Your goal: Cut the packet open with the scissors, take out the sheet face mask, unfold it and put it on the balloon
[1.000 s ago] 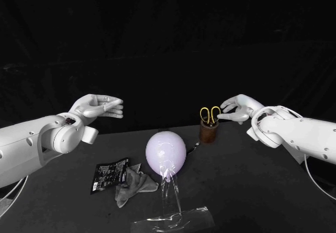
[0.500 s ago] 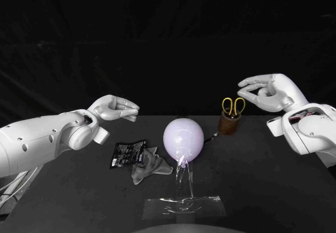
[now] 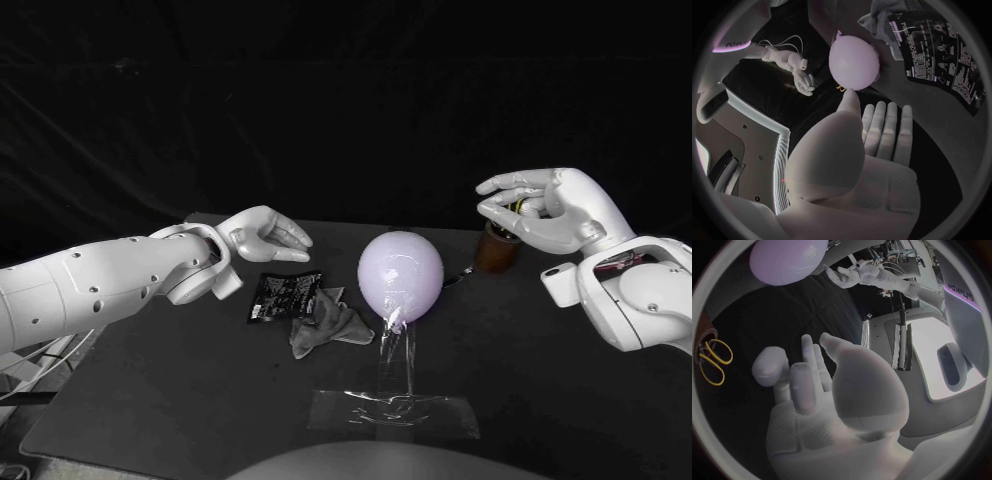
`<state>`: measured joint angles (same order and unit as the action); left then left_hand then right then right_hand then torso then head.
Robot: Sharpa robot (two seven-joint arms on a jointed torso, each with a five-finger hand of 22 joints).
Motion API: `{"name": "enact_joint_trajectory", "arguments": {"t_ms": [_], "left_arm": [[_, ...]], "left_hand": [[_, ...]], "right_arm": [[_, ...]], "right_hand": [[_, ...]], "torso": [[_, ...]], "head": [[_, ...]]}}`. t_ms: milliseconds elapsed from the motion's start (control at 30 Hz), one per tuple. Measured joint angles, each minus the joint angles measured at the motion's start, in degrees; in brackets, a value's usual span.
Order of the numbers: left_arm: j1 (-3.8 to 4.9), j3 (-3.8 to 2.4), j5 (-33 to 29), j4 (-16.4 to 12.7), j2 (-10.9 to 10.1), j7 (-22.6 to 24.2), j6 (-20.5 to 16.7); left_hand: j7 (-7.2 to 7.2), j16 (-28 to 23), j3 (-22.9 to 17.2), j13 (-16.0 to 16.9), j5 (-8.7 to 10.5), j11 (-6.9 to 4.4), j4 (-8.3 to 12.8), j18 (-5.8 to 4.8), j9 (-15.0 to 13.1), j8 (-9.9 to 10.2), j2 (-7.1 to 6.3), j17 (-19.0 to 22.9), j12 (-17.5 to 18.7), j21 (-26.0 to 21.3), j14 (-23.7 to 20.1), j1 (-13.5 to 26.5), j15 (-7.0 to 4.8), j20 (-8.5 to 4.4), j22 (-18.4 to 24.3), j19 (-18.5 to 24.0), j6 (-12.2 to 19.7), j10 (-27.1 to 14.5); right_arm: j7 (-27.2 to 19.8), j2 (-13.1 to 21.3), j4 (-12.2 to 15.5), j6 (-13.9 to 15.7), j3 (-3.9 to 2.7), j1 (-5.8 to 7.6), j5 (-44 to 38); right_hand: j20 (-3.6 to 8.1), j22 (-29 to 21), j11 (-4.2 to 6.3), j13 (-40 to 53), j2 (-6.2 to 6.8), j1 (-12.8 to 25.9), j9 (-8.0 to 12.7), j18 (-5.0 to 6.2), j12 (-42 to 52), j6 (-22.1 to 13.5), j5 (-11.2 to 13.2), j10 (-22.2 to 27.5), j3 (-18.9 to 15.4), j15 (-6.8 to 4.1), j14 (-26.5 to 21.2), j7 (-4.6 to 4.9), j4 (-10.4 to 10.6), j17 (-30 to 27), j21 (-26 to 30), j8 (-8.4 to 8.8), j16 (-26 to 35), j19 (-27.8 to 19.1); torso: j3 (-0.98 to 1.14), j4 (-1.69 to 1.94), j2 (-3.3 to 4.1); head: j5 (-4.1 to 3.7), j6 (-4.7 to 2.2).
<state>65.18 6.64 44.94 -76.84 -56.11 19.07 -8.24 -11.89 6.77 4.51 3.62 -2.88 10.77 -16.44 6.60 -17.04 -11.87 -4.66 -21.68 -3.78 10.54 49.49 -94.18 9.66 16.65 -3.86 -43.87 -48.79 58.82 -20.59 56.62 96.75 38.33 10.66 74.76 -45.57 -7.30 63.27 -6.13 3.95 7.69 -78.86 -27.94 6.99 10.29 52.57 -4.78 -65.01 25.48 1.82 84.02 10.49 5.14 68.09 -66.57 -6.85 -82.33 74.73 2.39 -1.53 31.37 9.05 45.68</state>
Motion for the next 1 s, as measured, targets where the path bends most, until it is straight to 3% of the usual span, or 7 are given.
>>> {"name": "enact_joint_trajectory", "arguments": {"t_ms": [100,233,300,433,700,800,1000], "left_arm": [[-0.88,0.06,4.5,-0.7,-0.5,-0.1,-1.0],[-2.5,0.22,9.6,-1.9,-1.8,-0.3,-2.7],[-3.19,0.31,11.9,-2.6,-2.3,-0.5,-3.8],[-3.85,0.32,15.7,-3.3,-2.7,-1.0,-5.8],[-4.34,0.83,22.8,-3.7,-2.7,-3.8,-6.8],[-4.59,1.08,25.3,-3.7,-2.4,-5.3,-6.6],[-5.15,1.31,28.9,-3.1,-1.5,-8.2,-5.2]], "left_hand": [[0.22,-2.1,0.6,0.0,0.0,0.67,-0.2,-2.26,0.6,0.8,-1.76,1.4,0.0,-2.2,-3.4,1.3,0.92,0.03,0.3,4.5,2.3,-4.6],[2.39,-3.4,1.4,-0.1,0.0,0.2,-0.5,-2.25,1.3,2.2,-4.62,4.2,0.2,-5.4,-9.5,2.9,1.72,0.15,1.1,14.7,5.5,-8.8],[4.85,-4.0,4.3,-0.6,0.0,-1.13,-0.7,-2.24,4.1,5.1,-8.43,7.7,0.6,-7.2,-18.8,3.5,2.35,0.27,1.5,20.4,14.4,-19.1],[7.32,-4.6,7.1,-1.1,0.0,-3.37,-0.8,-2.25,6.7,7.6,-11.84,11.7,1.4,-7.9,-29.2,3.6,2.08,0.34,1.5,23.8,22.5,-31.6],[7.41,-5.5,8.5,-2.4,0.0,-7.36,-0.9,-2.26,11.1,10.4,-13.43,16.5,2.5,-8.8,-40.5,5.6,0.8,0.33,2.3,30.8,35.5,-47.5],[6.89,-5.5,8.5,-2.4,0.0,-7.17,-0.9,-2.27,12.2,10.4,-13.37,17.3,2.5,-8.8,-42.6,7.0,0.35,0.24,2.4,32.3,38.4,-50.7],[5.09,-5.5,8.5,-2.5,0.0,-5.75,-0.9,-2.26,12.3,10.4,-13.32,17.6,2.5,-8.8,-43.3,8.2,-0.25,0.02,2.4,32.9,38.8,-51.8]], "right_arm": [[0.8,-0.4,0.3,-0.7,0.01,-0.28,-0.8],[1.9,-0.8,0.5,-1.5,0.04,-0.5,-1.9],[2.5,-0.9,0.6,-1.9,0.06,-0.6,-2.4],[3.5,-1.2,0.5,-2.5,0.08,-0.79,-3.3],[4.9,-1.7,0.4,-3.4,0.1,-1.12,-4.3],[5.4,-1.9,0.3,-3.7,0.1,-1.26,-4.6],[6.1,-2.1,0.2,-4.3,0.12,-1.45,-4.9]], "right_hand": [[0.0,0.2,0.0,0.0,0.23,0.2,0.1,-0.01,-0.4,0.0,0.2,0.0,0.2,0.0,0.0,-0.01,0.2,0.1,0.0,0.23,0.0,0.0],[0.0,0.2,-0.01,-0.1,0.62,0.6,0.2,-0.03,-0.6,-0.1,0.2,0.0,0.4,0.0,0.0,0.06,0.4,0.1,0.0,0.46,0.0,0.0],[0.0,0.2,-0.01,-0.1,0.63,0.6,0.3,-0.05,-0.7,-0.3,0.4,0.0,0.5,0.0,0.0,0.3,0.5,0.0,0.0,0.56,0.0,0.0],[0.0,0.0,-0.04,-0.1,0.98,1.0,0.5,-0.16,-1.2,-0.4,0.5,0.0,0.7,0.0,0.0,0.4,0.7,-0.3,0.0,0.95,0.0,0.0],[0.0,-0.3,-0.44,-0.1,1.28,1.3,0.6,-0.38,-1.4,-0.7,0.5,0.4,0.9,0.0,0.0,0.67,0.9,-0.5,0.0,1.22,0.0,0.0],[0.0,-0.5,-0.44,-0.1,1.28,1.3,0.7,-0.39,-1.6,-0.8,0.5,0.4,0.9,0.01,0.0,0.77,0.9,-0.7,0.4,1.22,0.1,0.0],[0.0,-0.5,-0.44,-0.1,1.28,1.3,0.7,-0.4,-1.6,-0.8,0.7,0.4,0.9,0.01,0.0,0.75,0.9,-0.8,0.4,1.22,0.1,0.0]], "torso": [[0.01,0.0,0.0],[0.06,-0.03,-0.06],[0.1,-0.05,-0.11],[0.1,-0.03,-0.16],[0.15,-0.16,-0.1],[0.19,-0.16,-0.04],[0.2,-0.19,-0.01]], "head": [[0.39,0.23],[0.68,0.56],[0.75,0.63],[0.77,0.67],[0.93,0.6],[0.94,0.59],[0.92,0.73]]}}
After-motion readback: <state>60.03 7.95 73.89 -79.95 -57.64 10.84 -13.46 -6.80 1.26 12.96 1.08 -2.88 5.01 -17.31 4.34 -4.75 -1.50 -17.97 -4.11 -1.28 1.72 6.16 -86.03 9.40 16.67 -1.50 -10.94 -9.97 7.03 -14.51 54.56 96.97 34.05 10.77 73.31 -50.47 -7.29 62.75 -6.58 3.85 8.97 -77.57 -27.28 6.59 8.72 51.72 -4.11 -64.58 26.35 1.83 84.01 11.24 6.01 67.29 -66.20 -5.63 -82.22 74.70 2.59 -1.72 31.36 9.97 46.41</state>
